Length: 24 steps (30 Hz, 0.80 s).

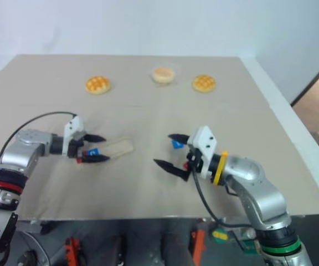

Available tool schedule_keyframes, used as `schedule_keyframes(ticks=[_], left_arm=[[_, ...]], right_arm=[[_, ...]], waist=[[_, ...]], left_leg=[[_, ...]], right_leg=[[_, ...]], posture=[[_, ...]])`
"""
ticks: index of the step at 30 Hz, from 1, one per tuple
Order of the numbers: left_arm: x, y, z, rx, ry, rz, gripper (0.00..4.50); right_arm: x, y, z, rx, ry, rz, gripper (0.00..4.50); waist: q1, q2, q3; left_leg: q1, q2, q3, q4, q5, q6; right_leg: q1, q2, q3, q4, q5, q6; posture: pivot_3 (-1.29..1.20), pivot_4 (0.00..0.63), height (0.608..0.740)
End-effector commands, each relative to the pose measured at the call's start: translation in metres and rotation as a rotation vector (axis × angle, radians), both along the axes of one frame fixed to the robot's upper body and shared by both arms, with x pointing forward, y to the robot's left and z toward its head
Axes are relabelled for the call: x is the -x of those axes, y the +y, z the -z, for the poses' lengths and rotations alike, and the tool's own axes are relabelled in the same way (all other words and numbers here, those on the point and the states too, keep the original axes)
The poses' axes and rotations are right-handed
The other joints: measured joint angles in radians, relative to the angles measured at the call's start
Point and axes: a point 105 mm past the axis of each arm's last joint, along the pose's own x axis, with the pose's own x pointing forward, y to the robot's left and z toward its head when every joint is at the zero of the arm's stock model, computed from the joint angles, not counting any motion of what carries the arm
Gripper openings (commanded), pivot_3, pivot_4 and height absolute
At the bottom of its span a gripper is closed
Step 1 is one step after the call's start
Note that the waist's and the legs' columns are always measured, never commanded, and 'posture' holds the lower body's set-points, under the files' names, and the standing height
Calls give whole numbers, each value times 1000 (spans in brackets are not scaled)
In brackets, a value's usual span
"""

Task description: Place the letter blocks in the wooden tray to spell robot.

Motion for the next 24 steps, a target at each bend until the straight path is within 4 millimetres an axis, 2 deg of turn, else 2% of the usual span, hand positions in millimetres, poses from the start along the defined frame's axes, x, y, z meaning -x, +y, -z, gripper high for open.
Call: schedule_keyframes(ticks=[1,7,12,17,22,24], left_arm=[[-4,-1,-6,-30,-62,16,4500],[-6,1,10,-101,-78,-7,4500],[-7,3,16,-80,-23,-47,4500],[0,8,31,-115,87,-53,3202],[4,8,30,-126,91,-18,3202],[7,-2,24,-128,57,49,3202]], right_arm=[[-1,2,-6,-4,-39,-7,4486],[-3,1,2,9,-32,2,4486],[-3,2,7,6,-29,4,4486],[-5,-1,15,2,-25,17,4500],[-6,-5,18,4,-25,28,4500],[-6,-6,18,4,-26,33,4500]], waist=[[0,0,0],[0,0,0],[1,0,0],[-1,1,-1],[-2,1,-1],[-2,1,-1]], left_leg=[[0,0,0,0,0,0],[2,0,0,1,3,0],[6,0,0,1,5,-1],[11,0,0,2,6,-1],[14,0,0,2,6,-1],[15,0,0,1,6,-1]], right_leg=[[0,0,0,0,0,0],[1,0,0,1,1,3],[5,0,0,5,0,4],[7,0,1,8,1,4],[8,1,1,11,0,3],[9,1,1,11,-1,2]], posture=[[0,150,740],[0,150,740],[0,150,740],[0,150,740],[0,150,740],[0,150,740]])
